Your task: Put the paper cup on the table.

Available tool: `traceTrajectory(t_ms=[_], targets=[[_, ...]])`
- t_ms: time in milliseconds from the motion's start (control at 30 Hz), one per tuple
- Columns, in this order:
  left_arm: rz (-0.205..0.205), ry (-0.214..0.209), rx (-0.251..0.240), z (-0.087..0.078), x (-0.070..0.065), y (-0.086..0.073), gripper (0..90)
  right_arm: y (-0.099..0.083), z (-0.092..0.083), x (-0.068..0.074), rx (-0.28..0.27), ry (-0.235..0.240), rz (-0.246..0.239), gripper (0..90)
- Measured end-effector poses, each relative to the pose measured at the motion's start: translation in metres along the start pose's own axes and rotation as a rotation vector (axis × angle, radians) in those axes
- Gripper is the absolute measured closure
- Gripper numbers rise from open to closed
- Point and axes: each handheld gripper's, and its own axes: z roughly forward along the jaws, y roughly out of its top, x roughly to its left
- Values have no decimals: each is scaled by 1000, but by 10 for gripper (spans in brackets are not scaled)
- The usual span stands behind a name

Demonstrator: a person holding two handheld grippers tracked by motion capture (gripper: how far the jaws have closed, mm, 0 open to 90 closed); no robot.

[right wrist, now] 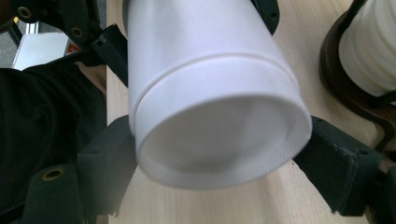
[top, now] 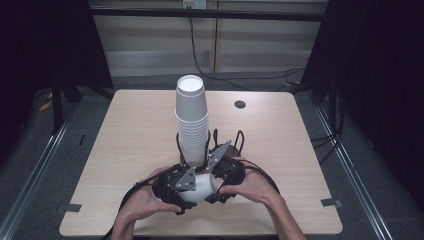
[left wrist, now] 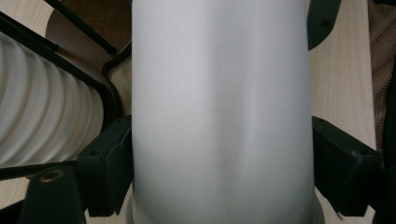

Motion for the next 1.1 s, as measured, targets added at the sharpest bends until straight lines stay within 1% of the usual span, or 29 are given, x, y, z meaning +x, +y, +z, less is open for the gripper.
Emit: traceTrajectory(t_ms=[67, 100, 133, 167, 200, 233, 267, 300, 333, 367, 400, 433, 467, 533, 567, 600, 633, 667, 700, 733, 767, 800, 867, 900, 933, 1000, 1067, 1100], targets=[[-2, 1, 0, 1, -1, 1, 174, 2, 2, 0, 15, 3, -6, 170], [1, 1, 1, 1, -1, 1, 174, 3, 3, 0, 11, 6, -9, 169], [-4, -3, -6, 1, -1, 1, 174, 4, 3, 0, 3, 13, -22, 164], [2, -3, -4, 1, -1, 2, 174, 4, 3, 0, 6, 27, -29, 161], [3, -1, -4, 1, -2, 2, 173, 5, 2, -1, 2, 30, -21, 158], [17, 2, 7, 1, -1, 2, 174, 5, 2, -1, 7, 34, -16, 163], [-1, -8, -8, 3, -3, 2, 174, 5, 3, -2, -2, 41, -26, 165], [-2, 1, -6, 3, -3, 2, 174, 5, 3, -2, -2, 41, -26, 165], [0, -2, -4, 4, -3, 2, 174, 5, 4, -3, 2, 45, -31, 172], [-4, -2, -9, 4, -3, 3, 174, 6, 4, -2, 7, 45, -23, 178], [3, -2, -11, 4, -3, 3, 174, 6, 5, -1, 6, 56, -15, 180], [3, -6, -10, 4, -3, 3, 174, 6, 5, -1, 6, 56, -15, 180], [3, 0, -11, 4, -4, 3, 174, 7, 4, -1, 6, 61, -9, 194], [-7, -8, -20, 4, -3, 3, 174, 7, 4, -1, 6, 67, -5, 207], [-6, -9, -22, 4, -3, 2, 174, 7, 4, -2, -6, 69, -18, 209], [-8, -11, -24, 4, -4, 2, 175, 6, 4, -2, -11, 73, -17, 213], [-8, -11, -23, 3, -4, 2, 175, 6, 4, -2, -11, 73, -17, 213], [6, -11, -12, 2, -3, 3, 174, 6, 3, -1, -12, 72, -13, 214], [2, -13, -15, 3, -4, 3, 175, 6, 3, 0, 1, 70, -8, 218], [6, -15, -14, 3, -4, 2, 175, 6, 3, 0, 1, 70, -8, 218], [8, -14, -17, 3, -4, 2, 175, 6, 4, 0, -9, 67, -23, 225], [20, -14, -6, 2, -2, 2, 175, 6, 4, 0, -9, 67, -23, 225], [-2, -9, -24, 4, -3, 2, 171, 6, 3, -1, -16, 66, -25, 229], [6, 2, -22, 3, -1, 2, 167, 6, 3, -1, -21, 54, -22, 230], [-2, 2, -33, 3, -1, 1, 164, 6, 2, 0, -13, 46, -9, 231], [-8, -1, -55, 3, 0, 0, 159, 7, -1, 0, -10, 41, -3, 233], [1, 3, -59, 3, 0, 0, 157, 8, -1, 1, -1, 39, 0, 234], [-1, -3, -60, 3, 1, 0, 155, 8, -1, 0, -10, 40, -17, 234]])
